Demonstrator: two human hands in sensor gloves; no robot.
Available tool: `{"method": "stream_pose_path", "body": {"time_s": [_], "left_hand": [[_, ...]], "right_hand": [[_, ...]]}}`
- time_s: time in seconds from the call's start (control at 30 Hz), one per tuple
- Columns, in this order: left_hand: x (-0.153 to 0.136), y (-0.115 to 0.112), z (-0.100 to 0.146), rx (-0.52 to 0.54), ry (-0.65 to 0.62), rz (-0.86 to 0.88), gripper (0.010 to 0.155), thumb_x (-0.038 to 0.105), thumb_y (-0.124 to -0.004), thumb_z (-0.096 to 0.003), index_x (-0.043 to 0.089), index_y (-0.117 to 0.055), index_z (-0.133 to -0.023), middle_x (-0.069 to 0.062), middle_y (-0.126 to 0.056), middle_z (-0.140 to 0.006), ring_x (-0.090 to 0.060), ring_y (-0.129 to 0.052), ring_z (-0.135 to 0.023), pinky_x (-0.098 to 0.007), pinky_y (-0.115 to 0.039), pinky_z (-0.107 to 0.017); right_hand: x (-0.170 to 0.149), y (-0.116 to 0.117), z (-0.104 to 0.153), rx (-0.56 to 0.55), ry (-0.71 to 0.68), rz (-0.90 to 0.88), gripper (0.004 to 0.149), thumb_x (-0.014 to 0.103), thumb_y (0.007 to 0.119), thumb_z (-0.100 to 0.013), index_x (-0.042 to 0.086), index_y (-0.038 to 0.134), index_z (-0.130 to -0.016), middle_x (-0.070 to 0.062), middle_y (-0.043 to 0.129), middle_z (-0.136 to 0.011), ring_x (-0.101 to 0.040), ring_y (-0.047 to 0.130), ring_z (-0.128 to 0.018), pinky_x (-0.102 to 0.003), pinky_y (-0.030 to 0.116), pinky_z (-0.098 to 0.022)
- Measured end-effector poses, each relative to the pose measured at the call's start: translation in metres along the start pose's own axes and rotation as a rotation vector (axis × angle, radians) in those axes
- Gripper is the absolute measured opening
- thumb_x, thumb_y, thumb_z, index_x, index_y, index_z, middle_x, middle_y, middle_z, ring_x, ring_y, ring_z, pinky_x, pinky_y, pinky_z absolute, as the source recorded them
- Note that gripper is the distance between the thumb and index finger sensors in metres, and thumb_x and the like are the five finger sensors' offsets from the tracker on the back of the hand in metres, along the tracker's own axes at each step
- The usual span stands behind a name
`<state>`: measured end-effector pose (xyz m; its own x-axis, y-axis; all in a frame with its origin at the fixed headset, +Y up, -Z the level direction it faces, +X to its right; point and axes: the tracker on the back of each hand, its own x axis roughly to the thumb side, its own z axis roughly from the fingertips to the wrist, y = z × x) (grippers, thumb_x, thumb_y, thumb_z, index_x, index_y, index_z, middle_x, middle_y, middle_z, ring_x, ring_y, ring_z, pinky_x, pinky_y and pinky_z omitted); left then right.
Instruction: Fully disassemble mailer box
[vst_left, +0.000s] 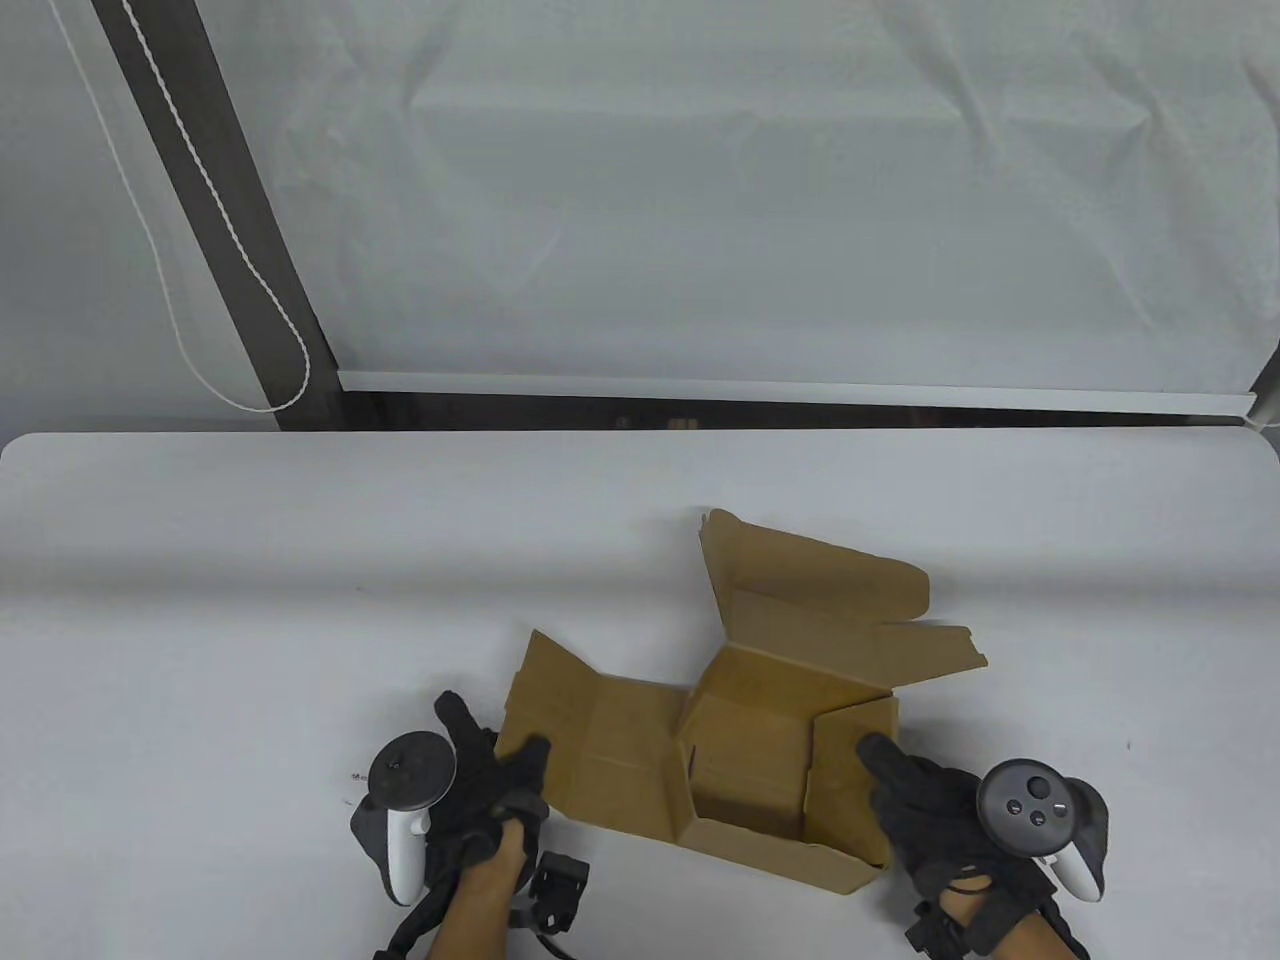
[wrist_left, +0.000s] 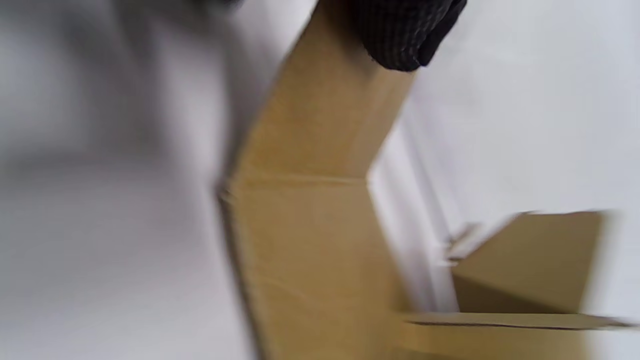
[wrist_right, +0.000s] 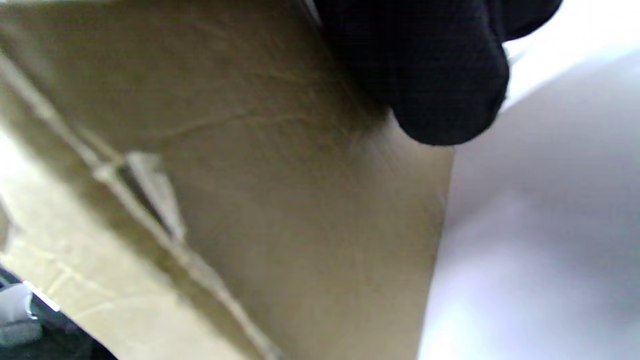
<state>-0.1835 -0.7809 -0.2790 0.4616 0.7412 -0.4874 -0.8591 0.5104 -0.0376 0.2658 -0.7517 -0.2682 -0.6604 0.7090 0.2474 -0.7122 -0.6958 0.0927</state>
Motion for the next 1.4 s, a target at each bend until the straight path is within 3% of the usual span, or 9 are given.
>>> {"method": "stream_pose_path", "body": {"time_s": [0.1, 0.17, 0.23, 0.43, 0.57, 0.73, 0.97, 1.23, 1.4], "left_hand": [[0.001, 0.003, 0.001, 0.067, 0.106, -0.192, 0.107, 0.035, -0.08, -0.0592, 0.059, 0.021, -0.081, 0.006, 0.03, -0.102, -0.03, 0.006, -0.109, -0.065, 0.014, -0.072], [-0.001, -0.002, -0.004, -0.009, 0.151, -0.284, 0.09, 0.031, -0.081, -0.0587, 0.062, -0.006, -0.097, 0.01, 0.03, -0.102, -0.027, 0.016, -0.106, -0.062, 0.02, -0.069], [-0.006, -0.009, -0.007, -0.117, 0.212, -0.436, 0.064, 0.036, -0.072, -0.0583, 0.05, -0.035, -0.108, 0.008, 0.024, -0.107, -0.029, 0.017, -0.104, -0.063, 0.019, -0.066], [0.025, -0.01, 0.007, -0.059, -0.085, -0.338, 0.066, 0.049, -0.062, -0.0575, 0.015, -0.048, -0.112, -0.007, 0.009, -0.115, -0.037, 0.011, -0.104, -0.066, 0.016, -0.062], [0.046, -0.036, 0.025, -0.222, -0.43, -0.193, 0.076, 0.057, -0.056, -0.0586, 0.017, -0.024, -0.115, -0.02, -0.008, -0.118, -0.048, -0.006, -0.104, -0.07, 0.006, -0.061], [0.05, -0.087, 0.038, -0.399, -0.449, 0.048, 0.07, 0.048, -0.066, -0.0571, 0.045, -0.022, -0.112, -0.018, -0.001, -0.116, -0.048, -0.007, -0.104, -0.069, 0.006, -0.062], [0.06, -0.078, 0.04, -0.365, -0.444, -0.314, 0.061, 0.036, -0.067, -0.0573, 0.028, -0.045, -0.114, -0.012, -0.011, -0.12, -0.045, -0.011, -0.106, -0.068, 0.004, -0.065], [0.056, -0.075, 0.036, -0.382, -0.44, -0.271, 0.069, 0.041, -0.069, -0.0574, 0.025, -0.032, -0.114, -0.015, -0.015, -0.119, -0.045, -0.015, -0.107, -0.069, -0.002, -0.066], [0.052, -0.074, 0.032, -0.421, -0.439, -0.222, 0.071, 0.045, -0.067, -0.0579, 0.025, -0.028, -0.114, -0.016, -0.011, -0.119, -0.047, -0.014, -0.106, -0.07, -0.003, -0.066]], "right_hand": [[0.001, 0.0, 0.0, -0.002, -0.003, 0.012, 0.053, 0.038, 0.071, -0.051, 0.013, 0.074, -0.099, -0.042, 0.078, -0.08, -0.045, 0.094, -0.055, -0.067, 0.059, -0.06], [0.001, 0.0, -0.001, 0.01, -0.006, 0.0, 0.053, 0.037, 0.071, -0.051, 0.014, 0.073, -0.099, -0.042, 0.078, -0.081, -0.045, 0.093, -0.057, -0.067, 0.058, -0.061], [0.001, 0.001, -0.001, 0.022, -0.008, -0.028, 0.053, 0.036, 0.071, -0.052, 0.013, 0.072, -0.1, -0.043, 0.076, -0.082, -0.046, 0.092, -0.058, -0.067, 0.057, -0.061], [0.007, 0.01, -0.002, 0.054, -0.059, -0.046, 0.054, 0.038, 0.071, -0.052, 0.015, 0.072, -0.1, -0.043, 0.075, -0.082, -0.046, 0.092, -0.058, -0.068, 0.055, -0.062], [0.018, 0.023, -0.001, 0.097, -0.093, -0.029, 0.055, 0.04, 0.069, -0.053, 0.019, 0.069, -0.103, -0.041, 0.075, -0.085, -0.045, 0.091, -0.061, -0.068, 0.055, -0.063], [0.02, 0.038, 0.002, 0.177, -0.097, -0.073, 0.066, 0.054, 0.068, -0.054, 0.022, 0.052, -0.109, -0.043, 0.061, -0.092, -0.046, 0.085, -0.069, -0.068, 0.052, -0.065], [0.007, 0.036, -0.001, 0.228, -0.048, -0.181, 0.069, 0.055, 0.068, -0.054, 0.028, 0.042, -0.112, -0.042, 0.056, -0.098, -0.05, 0.081, -0.075, -0.069, 0.049, -0.066], [-0.015, 0.005, 0.0, 0.239, 0.072, -0.141, 0.064, 0.051, 0.067, -0.054, 0.033, 0.043, -0.111, -0.041, 0.057, -0.101, -0.051, 0.081, -0.077, -0.069, 0.05, -0.065], [-0.045, -0.012, 0.006, 0.254, 0.275, -0.084, 0.063, 0.042, 0.067, -0.054, 0.008, 0.058, -0.105, -0.044, 0.045, -0.101, -0.045, 0.074, -0.082, -0.066, 0.046, -0.067]]}}
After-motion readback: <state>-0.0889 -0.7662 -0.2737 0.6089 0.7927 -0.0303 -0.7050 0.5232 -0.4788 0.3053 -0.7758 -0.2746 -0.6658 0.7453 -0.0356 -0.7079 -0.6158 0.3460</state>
